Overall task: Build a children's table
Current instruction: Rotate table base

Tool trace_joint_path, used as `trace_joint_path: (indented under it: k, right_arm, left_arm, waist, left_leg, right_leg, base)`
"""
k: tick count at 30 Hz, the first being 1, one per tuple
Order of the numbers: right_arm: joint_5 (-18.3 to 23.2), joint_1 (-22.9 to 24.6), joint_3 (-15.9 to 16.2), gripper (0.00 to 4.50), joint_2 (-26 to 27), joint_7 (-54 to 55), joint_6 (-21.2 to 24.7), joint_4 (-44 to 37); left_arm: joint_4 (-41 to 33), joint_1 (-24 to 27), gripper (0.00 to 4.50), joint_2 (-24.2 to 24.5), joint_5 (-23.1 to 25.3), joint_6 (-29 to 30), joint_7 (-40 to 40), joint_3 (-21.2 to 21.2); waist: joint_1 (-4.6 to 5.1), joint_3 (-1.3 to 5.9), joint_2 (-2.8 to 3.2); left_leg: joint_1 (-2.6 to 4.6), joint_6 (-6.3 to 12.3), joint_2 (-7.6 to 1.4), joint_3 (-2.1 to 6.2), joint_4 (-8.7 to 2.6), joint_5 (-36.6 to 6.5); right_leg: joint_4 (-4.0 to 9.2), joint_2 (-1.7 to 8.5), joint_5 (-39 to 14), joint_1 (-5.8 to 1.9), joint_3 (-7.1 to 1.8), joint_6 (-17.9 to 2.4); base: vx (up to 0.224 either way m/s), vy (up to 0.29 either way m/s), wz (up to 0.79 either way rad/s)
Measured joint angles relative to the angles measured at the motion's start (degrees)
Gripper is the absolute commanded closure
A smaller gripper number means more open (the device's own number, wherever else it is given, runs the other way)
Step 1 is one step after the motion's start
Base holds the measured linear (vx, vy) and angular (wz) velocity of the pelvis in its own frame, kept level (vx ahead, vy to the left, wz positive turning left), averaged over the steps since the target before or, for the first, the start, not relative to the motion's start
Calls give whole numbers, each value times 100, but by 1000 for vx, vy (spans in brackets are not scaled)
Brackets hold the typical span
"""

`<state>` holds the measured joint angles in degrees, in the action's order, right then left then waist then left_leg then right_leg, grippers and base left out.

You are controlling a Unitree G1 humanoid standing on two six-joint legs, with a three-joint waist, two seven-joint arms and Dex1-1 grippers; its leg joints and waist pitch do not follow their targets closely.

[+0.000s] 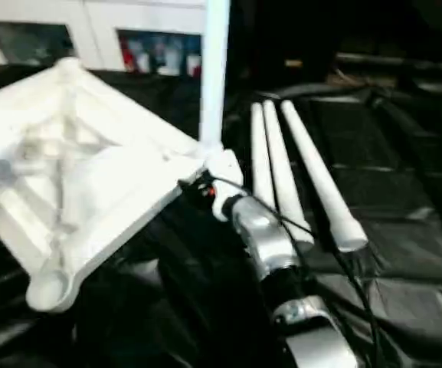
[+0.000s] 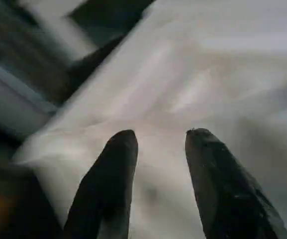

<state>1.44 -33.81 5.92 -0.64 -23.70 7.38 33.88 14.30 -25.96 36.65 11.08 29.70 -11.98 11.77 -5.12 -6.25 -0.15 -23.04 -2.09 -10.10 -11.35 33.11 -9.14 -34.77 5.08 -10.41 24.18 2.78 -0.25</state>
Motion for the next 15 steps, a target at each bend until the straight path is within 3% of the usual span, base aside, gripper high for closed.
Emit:
trace_joint_path:
  k: [2,5,12,15]
  right_arm:
    - [-14,-3,-16,100,-30,93,144,-97]
    - [-28,-7,-35,100,-49,125,219,-179]
    - [-110,16,83,100,-8,131,379,-248]
    - [-114,31,135,100,-1,133,476,-339]
  left_arm:
    - [-240,377,264,294,124,204,-18,197]
    - [-370,653,264,355,225,399,-25,305]
    - [-773,1294,264,566,219,936,-334,268]
    - [-1152,1550,264,587,74,1412,-855,0]
  waist:
    - [1,4,-7]
    - [-48,8,-21]
    - [-32,34,-77]
    - [-34,39,-85]
  left_leg:
    - [3,-1,0,0,0,0]
    - [3,-5,0,1,-5,3]
    - [4,-10,1,3,-4,6]
    - [6,-12,3,2,-3,7]
  right_leg:
    - [0,0,0,-1,-1,1]
    - [-3,0,-4,-6,-1,6]
    - [-9,0,-3,-8,-5,6]
    - [-12,-1,-3,-9,-9,6]
  base:
    - [0,0,0]
    - [0,0,0]
    - [0,0,0]
    - [0,0,0]
